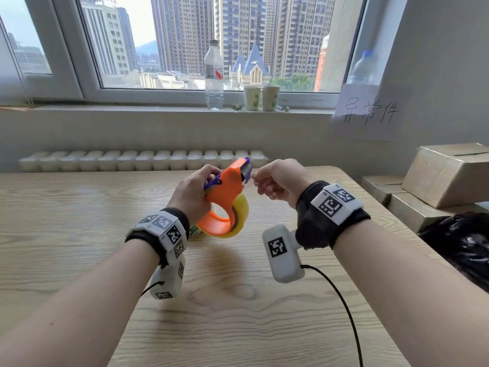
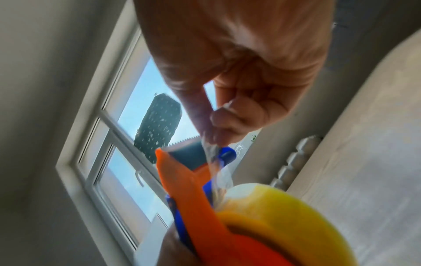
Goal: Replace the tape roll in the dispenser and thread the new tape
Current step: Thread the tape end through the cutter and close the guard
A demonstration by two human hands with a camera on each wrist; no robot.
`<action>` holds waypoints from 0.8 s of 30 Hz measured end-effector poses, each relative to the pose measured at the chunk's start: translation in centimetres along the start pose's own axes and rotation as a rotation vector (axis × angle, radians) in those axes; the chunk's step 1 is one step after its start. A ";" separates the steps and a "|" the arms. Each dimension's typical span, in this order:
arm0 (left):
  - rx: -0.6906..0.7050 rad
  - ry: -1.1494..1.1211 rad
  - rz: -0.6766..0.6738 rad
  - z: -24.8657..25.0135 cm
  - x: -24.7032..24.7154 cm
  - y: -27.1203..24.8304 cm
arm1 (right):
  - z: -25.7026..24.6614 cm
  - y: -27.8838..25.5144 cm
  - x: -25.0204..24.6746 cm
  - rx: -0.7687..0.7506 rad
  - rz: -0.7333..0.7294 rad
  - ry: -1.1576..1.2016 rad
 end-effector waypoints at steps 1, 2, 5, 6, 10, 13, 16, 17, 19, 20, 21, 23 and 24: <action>0.006 0.000 0.004 0.1 0.0 0.0 | 0.3 0.1 0.0 0.033 -0.011 0.051; 0.011 -0.002 0.007 0.1 0.0 0.1 | 0.5 0.2 -0.1 0.057 -0.018 0.098; 0.018 -0.004 0.009 0.3 0.2 0.2 | 0.6 0.3 -0.4 0.098 -0.025 0.188; 0.017 -0.002 0.011 0.3 0.2 0.2 | 0.6 0.4 -0.3 0.106 -0.030 0.202; 0.007 0.032 0.000 0.0 0.0 0.4 | 0.4 0.1 0.0 0.095 -0.046 0.207; 0.009 0.029 -0.009 -0.2 -0.1 0.6 | 0.4 -0.1 0.0 0.066 -0.034 0.201; 0.003 0.044 -0.025 -0.2 -0.2 0.6 | 0.5 -0.2 -0.3 0.068 -0.013 0.184; 0.002 0.048 -0.029 -0.2 -0.2 0.6 | 0.6 -0.2 -0.4 0.071 -0.008 0.178; 0.001 0.063 -0.038 -0.2 -0.3 0.6 | 0.7 -0.3 -0.3 0.079 -0.007 0.172; -0.002 0.073 -0.042 -0.2 -0.3 0.6 | 0.8 -0.3 -0.3 0.082 -0.006 0.172; -0.004 0.079 -0.044 -0.2 -0.3 0.5 | 0.8 -0.3 -0.4 0.086 -0.002 0.173; -0.003 0.085 -0.050 -0.1 -0.2 0.5 | 1.0 -0.3 -0.5 0.093 0.008 0.170; 0.001 0.085 -0.055 -0.1 -0.2 0.5 | 1.0 -0.3 -0.5 0.096 0.011 0.166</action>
Point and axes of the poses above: each hand's wrist, its own y-axis towards the middle knuckle, its own x-axis out of the palm, z = x × y, the point moved 9 cm from there along y, towards the middle knuckle, and after that the axes turned 15 degrees about x, right-handed, at the moved point
